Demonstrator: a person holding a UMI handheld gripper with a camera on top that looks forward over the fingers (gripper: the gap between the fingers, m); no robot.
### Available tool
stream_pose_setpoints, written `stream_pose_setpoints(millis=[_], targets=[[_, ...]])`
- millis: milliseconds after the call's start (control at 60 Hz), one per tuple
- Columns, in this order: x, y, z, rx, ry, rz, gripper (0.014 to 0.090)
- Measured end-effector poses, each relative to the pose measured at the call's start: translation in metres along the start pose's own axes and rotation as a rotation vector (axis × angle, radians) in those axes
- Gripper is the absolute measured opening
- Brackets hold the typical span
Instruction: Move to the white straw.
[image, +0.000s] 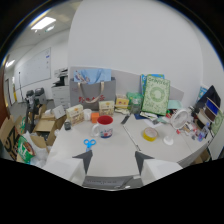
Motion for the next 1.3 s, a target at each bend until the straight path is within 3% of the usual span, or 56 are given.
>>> stream_pose_setpoints(millis=[517,883,1300], targets=[[0.05,0.024,0.037,-0.043,0.017,0.009,0.0844],[0.087,0.042,0.119,-0.113,-0.022,-0.016,0.0841],[0.089,0.056,0.21,-0.203,-0.072,-0.022,0.0844]])
